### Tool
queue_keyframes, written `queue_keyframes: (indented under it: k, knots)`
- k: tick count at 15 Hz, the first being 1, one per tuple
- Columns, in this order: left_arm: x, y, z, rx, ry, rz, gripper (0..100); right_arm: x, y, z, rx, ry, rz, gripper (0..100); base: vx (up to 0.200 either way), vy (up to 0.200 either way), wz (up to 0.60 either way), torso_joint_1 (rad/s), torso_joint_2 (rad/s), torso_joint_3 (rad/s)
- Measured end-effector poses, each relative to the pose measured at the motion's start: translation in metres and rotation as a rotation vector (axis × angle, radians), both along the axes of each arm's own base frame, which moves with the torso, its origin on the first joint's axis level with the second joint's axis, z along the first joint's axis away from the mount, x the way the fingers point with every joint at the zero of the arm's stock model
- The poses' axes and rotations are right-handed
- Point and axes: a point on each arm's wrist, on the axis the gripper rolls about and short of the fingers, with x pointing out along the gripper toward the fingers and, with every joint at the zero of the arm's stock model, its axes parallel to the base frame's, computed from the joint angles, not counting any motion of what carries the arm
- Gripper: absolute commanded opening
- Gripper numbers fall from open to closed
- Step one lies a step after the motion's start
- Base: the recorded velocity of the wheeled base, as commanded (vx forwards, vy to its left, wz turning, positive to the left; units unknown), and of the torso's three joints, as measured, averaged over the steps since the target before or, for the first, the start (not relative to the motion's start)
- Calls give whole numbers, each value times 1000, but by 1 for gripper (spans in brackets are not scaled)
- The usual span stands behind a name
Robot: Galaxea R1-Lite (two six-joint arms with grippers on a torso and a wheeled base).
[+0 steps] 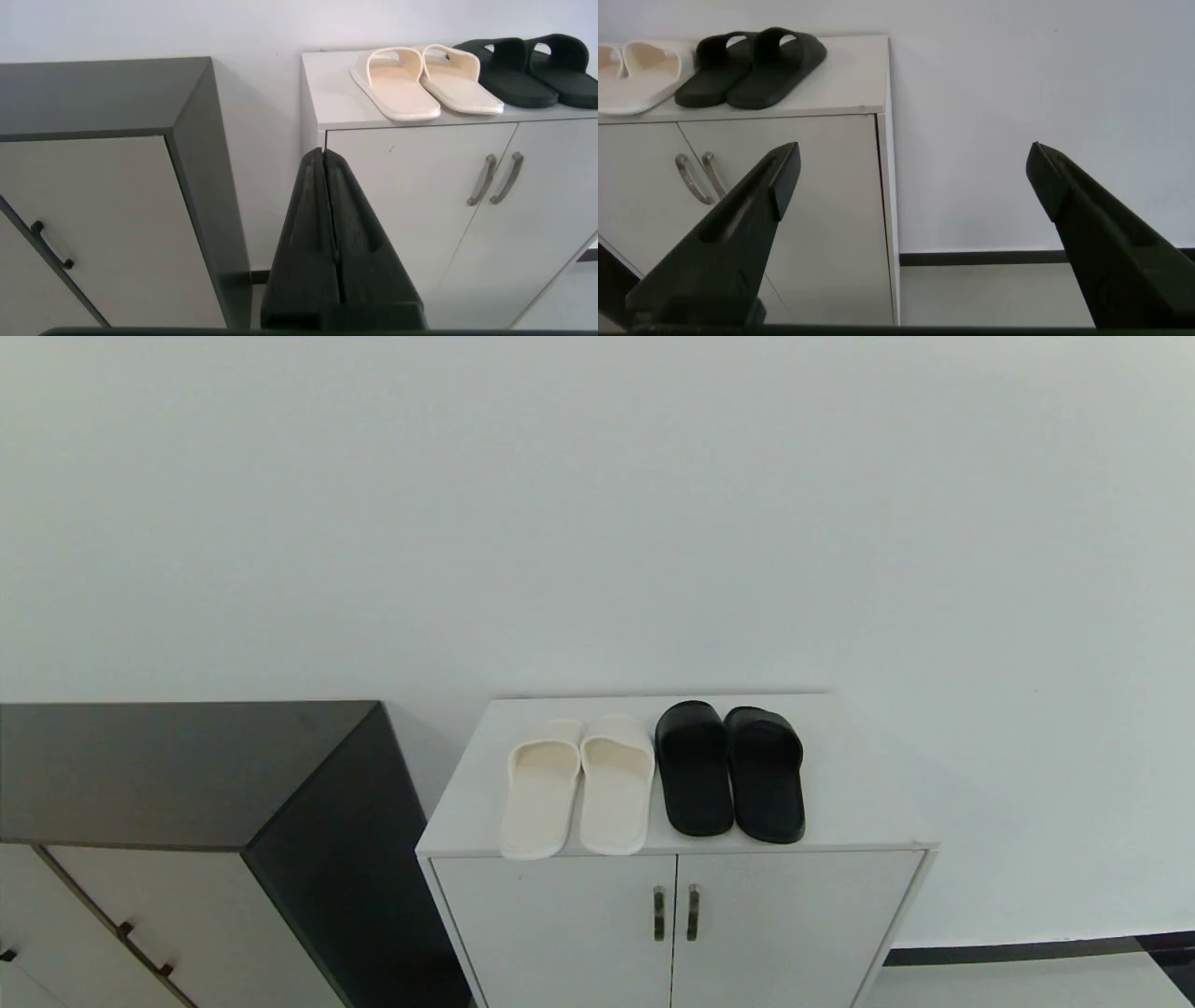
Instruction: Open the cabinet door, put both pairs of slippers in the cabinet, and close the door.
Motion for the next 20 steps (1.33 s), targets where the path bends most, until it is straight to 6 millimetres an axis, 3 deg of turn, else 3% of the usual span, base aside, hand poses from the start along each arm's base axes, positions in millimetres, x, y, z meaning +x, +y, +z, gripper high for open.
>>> queue_keyframes:
  k: [7, 11, 12, 16, 20]
  knots:
    - [0, 0, 0, -3, 0, -1, 0, 1, -1, 3, 28, 9, -39, 100, 0, 0, 0, 0, 0, 0]
    - [0, 0, 0, -7, 0, 0, 0, 1, 0, 66, 85, 11, 49, 100, 0, 0, 0, 0, 0, 0]
    - [0, 0, 0, -6, 0, -1, 0, 12, 1, 77, 77, 46, 87, 100, 0, 0, 0, 0, 0, 0]
    - [0, 0, 0, -3, 0, -1, 0, 71, 9, 83, 51, 205, 163, 100, 0, 0, 0, 0, 0, 0]
    - [0, 0, 0, -2, 0, -1, 0, 105, 47, 93, 90, 309, 237, 100, 0, 0, 0, 0, 0, 0]
